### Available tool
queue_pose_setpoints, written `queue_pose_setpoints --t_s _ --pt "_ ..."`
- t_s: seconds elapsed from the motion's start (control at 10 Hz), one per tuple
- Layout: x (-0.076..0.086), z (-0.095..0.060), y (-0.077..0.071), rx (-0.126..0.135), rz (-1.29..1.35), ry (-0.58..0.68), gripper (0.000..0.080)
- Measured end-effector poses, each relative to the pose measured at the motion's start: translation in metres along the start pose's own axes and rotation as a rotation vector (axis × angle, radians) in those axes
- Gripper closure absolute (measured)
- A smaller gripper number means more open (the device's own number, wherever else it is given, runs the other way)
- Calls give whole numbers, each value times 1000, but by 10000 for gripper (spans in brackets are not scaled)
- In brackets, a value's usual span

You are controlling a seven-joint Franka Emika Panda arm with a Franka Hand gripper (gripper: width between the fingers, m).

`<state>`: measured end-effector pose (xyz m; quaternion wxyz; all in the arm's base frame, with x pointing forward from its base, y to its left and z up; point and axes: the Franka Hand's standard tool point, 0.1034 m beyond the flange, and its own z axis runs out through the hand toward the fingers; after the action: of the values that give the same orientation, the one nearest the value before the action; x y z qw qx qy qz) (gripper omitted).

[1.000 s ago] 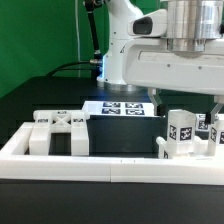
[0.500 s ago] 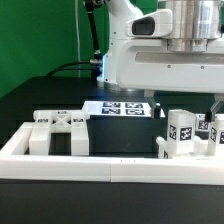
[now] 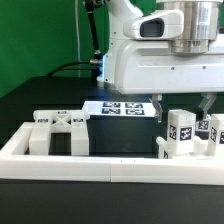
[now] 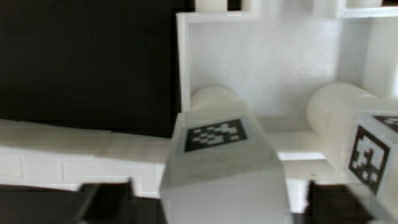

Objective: Assemble chair

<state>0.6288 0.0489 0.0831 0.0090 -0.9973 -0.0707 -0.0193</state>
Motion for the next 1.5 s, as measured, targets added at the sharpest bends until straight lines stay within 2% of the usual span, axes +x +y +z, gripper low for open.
queue_pose_setpoints --t_s 0.1,0.2,0.5,0.9,1.5 --pt "0 0 0 0 1 0 402" --pt "0 0 0 0 10 0 510" --pt "0 0 0 3 80 -1 510" --pt "0 1 0 10 532 -4 509" --pt "4 2 -7 19 1012 17 509"
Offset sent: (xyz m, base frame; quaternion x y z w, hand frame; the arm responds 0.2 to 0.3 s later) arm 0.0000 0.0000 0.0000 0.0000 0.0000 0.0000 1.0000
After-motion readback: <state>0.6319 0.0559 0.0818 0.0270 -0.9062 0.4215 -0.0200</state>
